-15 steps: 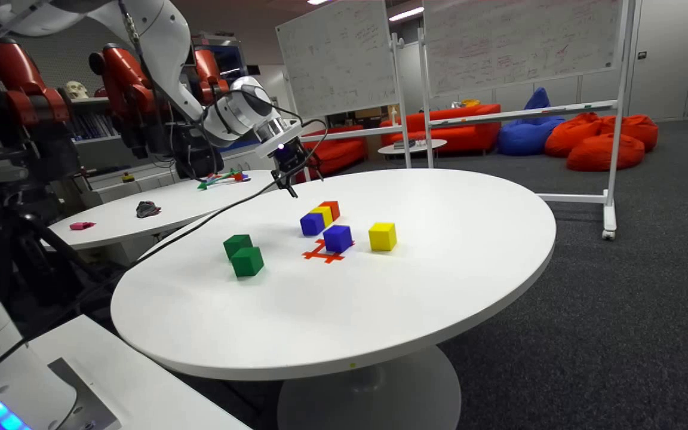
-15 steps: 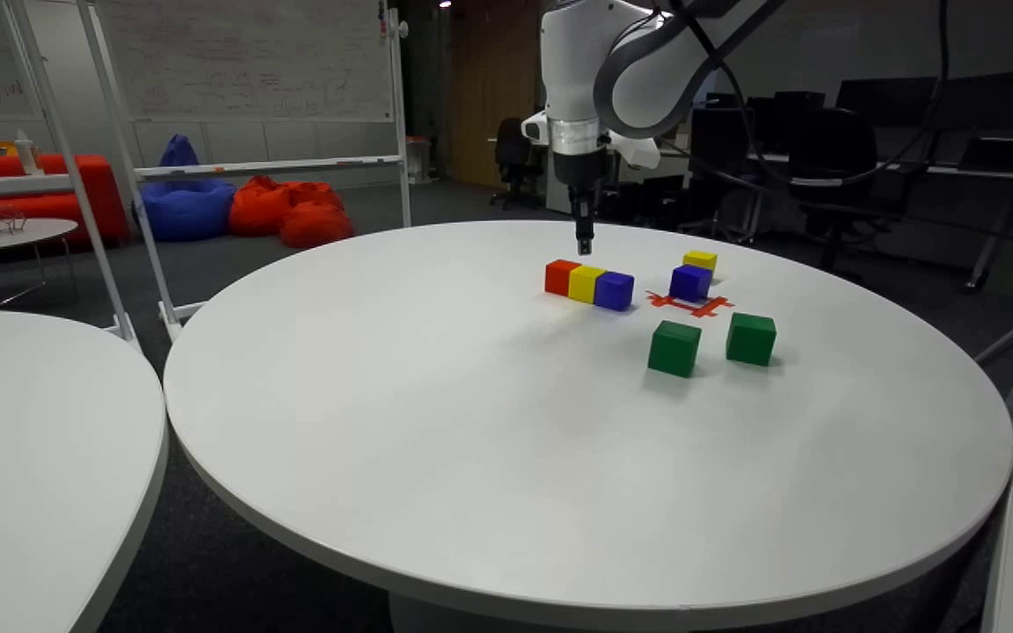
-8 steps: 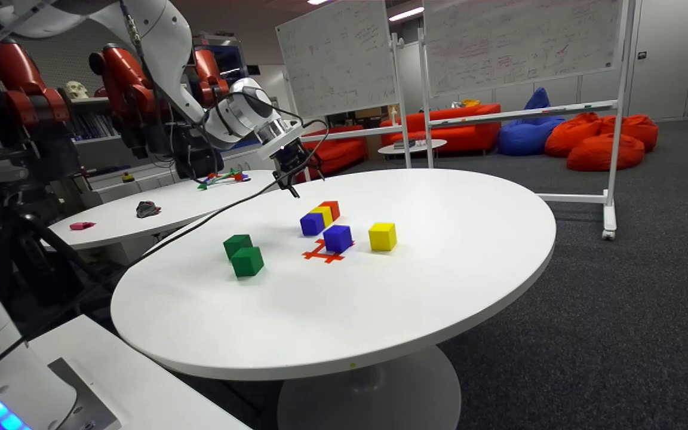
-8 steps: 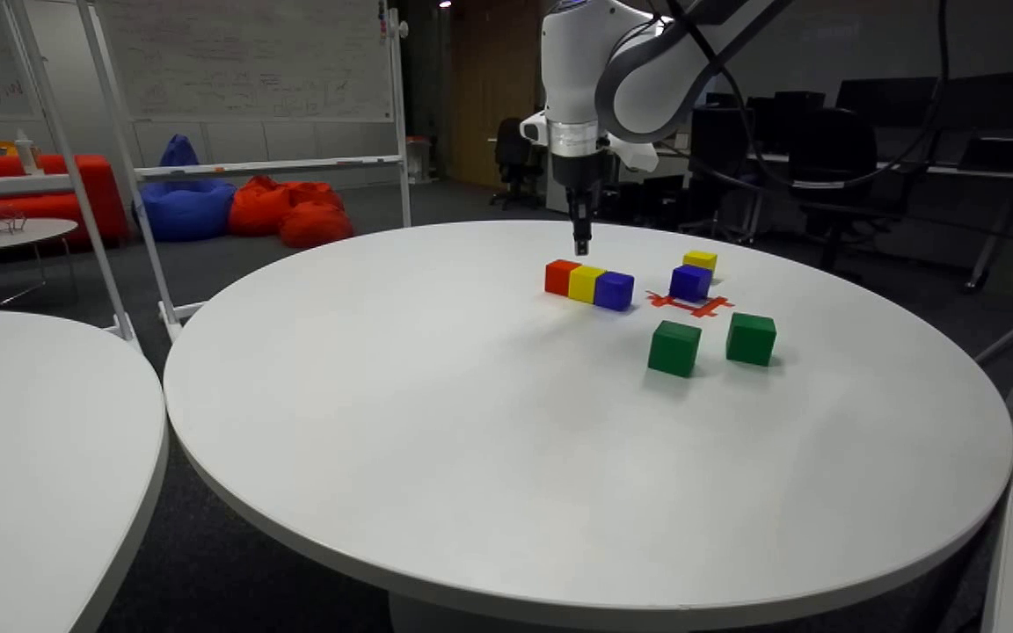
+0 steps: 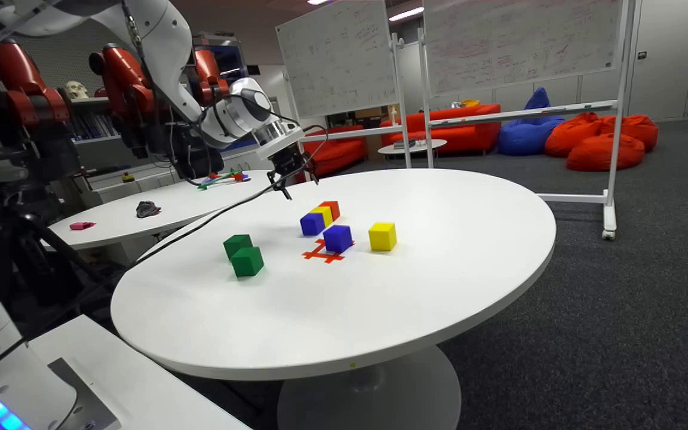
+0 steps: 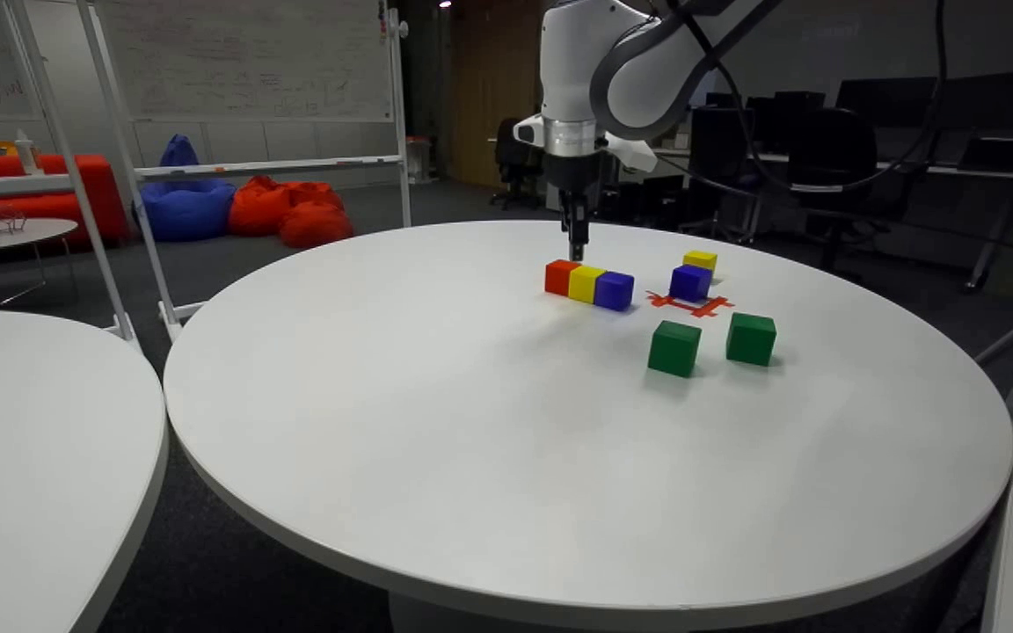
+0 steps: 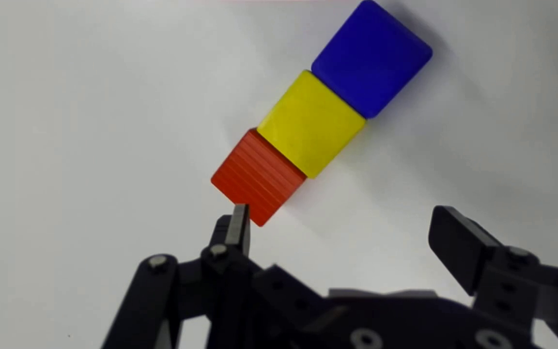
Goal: Pick up the red object and put it at the center of the table
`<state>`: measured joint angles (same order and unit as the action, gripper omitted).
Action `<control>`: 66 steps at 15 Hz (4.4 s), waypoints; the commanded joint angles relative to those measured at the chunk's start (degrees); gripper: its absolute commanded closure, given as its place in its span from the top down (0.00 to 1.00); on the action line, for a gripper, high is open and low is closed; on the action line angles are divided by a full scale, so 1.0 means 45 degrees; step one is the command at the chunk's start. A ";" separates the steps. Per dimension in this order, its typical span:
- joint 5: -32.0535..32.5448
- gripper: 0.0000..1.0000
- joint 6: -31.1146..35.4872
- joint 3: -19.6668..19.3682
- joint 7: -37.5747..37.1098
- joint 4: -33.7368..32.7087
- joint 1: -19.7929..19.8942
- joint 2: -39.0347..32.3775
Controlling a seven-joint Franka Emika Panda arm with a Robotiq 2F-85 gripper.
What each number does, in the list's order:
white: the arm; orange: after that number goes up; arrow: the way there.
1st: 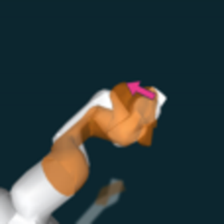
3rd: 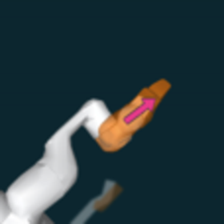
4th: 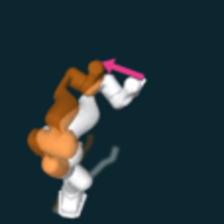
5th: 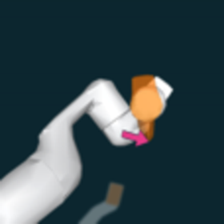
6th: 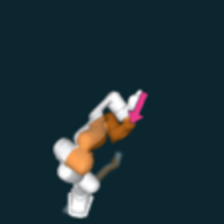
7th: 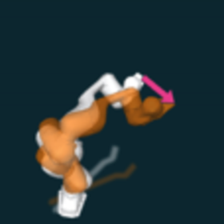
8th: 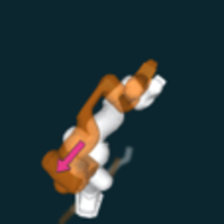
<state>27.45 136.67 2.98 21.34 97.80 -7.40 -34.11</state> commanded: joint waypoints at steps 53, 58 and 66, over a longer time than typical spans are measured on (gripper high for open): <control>-0.4409 1.00 -0.1295 0.1073 0.4459 -0.0087 0.1070 -0.0082; -0.5648 1.00 -0.0006 0.1299 0.1957 0.0195 0.1421 -0.0030; -0.6660 1.00 0.2449 0.1427 0.0275 0.0640 0.1593 -0.0046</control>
<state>-3.28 147.84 8.70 23.10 100.80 -0.83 -34.24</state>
